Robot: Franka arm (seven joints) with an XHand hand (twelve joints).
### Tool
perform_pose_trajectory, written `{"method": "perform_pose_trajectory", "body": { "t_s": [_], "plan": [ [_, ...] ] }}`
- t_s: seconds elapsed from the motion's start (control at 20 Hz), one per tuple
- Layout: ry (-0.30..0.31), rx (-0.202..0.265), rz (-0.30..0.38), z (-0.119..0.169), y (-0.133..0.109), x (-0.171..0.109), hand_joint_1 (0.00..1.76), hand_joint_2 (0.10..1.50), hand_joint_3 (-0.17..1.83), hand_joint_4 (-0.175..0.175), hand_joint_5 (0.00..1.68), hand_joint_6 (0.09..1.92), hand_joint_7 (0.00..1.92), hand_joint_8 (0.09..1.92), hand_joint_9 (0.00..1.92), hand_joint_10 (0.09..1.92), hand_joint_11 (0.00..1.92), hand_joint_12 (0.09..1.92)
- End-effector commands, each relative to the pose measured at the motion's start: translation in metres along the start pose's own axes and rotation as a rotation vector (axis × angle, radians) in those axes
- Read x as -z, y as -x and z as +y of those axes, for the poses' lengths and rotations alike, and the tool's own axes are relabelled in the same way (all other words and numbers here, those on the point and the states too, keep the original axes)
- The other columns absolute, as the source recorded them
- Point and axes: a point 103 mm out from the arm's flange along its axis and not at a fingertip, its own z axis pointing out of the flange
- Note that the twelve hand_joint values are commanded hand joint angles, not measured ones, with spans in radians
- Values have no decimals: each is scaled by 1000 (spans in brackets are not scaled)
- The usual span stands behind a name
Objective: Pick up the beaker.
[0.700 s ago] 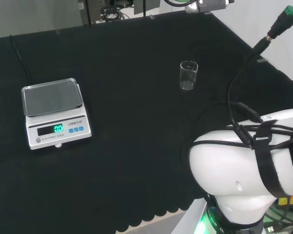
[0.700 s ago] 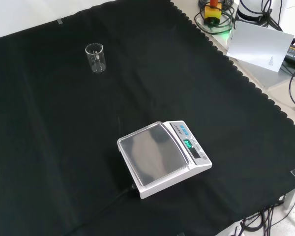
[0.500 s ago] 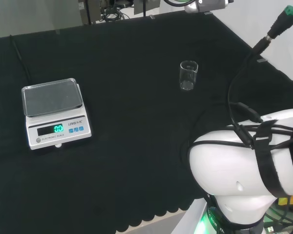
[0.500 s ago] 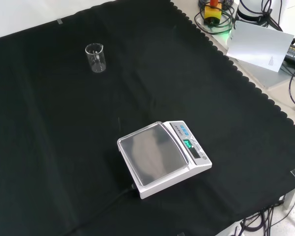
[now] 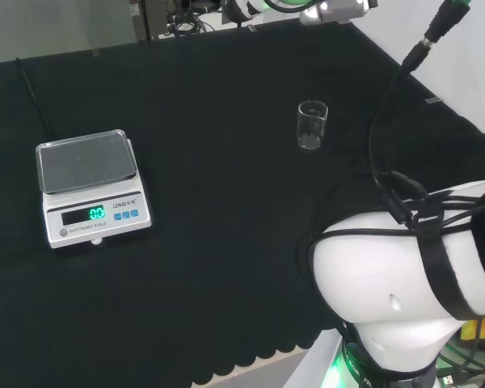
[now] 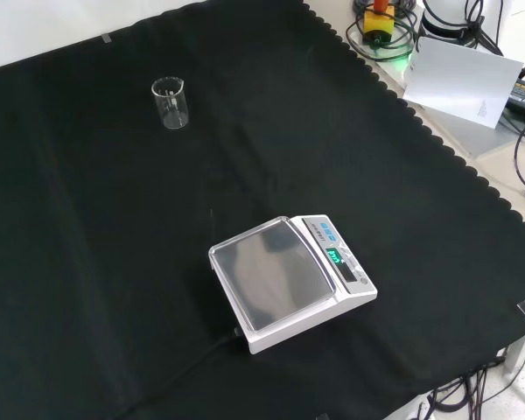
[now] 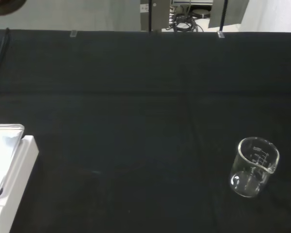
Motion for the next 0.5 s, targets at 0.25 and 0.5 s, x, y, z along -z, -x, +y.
{"method": "perform_pose_trajectory", "body": {
  "t_s": [0.25,0.5],
  "plan": [
    [-58,-105,57,60,57,-62,598,640,304,-23,129,87,30,745,162,840,0,1387],
    [-101,-141,80,91,81,-93,600,640,301,-23,129,87,29,743,162,841,0,1383]
  ]
}}
